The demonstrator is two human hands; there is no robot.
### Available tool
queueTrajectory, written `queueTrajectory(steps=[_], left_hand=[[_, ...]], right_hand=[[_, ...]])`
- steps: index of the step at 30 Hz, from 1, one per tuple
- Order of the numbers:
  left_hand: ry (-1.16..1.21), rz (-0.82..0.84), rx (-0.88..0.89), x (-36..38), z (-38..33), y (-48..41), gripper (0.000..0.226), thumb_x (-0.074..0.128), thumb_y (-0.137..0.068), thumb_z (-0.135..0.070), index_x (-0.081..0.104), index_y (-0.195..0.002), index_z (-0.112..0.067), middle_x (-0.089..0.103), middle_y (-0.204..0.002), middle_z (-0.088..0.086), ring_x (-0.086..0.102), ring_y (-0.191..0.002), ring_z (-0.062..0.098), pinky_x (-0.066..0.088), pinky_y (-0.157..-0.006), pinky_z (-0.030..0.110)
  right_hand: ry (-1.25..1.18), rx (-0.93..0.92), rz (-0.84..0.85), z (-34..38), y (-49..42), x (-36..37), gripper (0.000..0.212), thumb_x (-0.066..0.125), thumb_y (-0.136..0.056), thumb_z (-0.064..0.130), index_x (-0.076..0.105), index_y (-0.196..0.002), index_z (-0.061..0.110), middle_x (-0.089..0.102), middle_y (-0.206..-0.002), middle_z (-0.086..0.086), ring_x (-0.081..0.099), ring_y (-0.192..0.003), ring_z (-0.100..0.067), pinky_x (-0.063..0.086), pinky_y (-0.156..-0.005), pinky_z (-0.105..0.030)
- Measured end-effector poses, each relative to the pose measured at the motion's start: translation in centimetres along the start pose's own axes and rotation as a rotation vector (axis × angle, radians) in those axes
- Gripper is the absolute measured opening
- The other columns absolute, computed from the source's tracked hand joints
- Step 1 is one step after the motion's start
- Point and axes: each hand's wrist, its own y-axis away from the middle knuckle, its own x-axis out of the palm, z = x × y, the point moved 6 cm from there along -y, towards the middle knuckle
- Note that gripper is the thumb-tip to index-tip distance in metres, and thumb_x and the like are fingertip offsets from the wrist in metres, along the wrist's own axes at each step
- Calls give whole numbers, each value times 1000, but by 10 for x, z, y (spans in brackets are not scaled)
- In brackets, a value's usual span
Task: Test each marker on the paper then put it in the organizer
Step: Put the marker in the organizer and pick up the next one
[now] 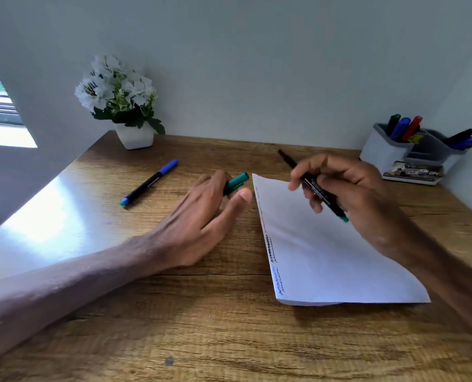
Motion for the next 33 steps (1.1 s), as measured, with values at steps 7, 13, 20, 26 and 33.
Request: queueTrajectory(steps=[7,13,20,26,33], left_hand=[[-3,59,106,3,-12,2,75,62,-83,-70,38,-132,-18,38,-116,-8,42,-114,17,46,-98,33],[-2,161,152,7,-20,4,90,67,-77,-74,32,-145,-28,36,-127,-19,34,-127,5,38,-108,36],[-148,304,128,17,-17,2,78,69,-70,-79,26,-117,-33,19,-108,-41,26,-108,-13,30,-91,10],[-170,311,130,16,-20,4,77,71,-69,-80,16,-104,-39,19,-105,-44,27,-100,-2,28,-93,20],[-164,329,127,17,-20,4,82,72,-69,-80,29,-117,-29,27,-109,-37,30,-105,4,30,-98,25]], right_hand=[[-57,47,-10,-9,1,2,38,80,-79,11,69,-115,8,75,-98,-12,72,-87,-19,63,-67,-32],[11,58,89,-9,5,22,16,62,-94,19,71,-93,6,70,-74,-13,65,-63,-22,53,-47,-33],[-50,159,156,-9,8,26,19,63,-94,6,74,-108,2,80,-88,-14,78,-80,-32,65,-60,-40],[-91,202,164,-12,14,35,13,74,-85,0,75,-97,-2,76,-81,-22,76,-70,-41,63,-55,-39],[-51,147,199,-12,12,42,11,73,-87,-3,78,-97,0,72,-69,-19,70,-58,-34,58,-51,-33]])
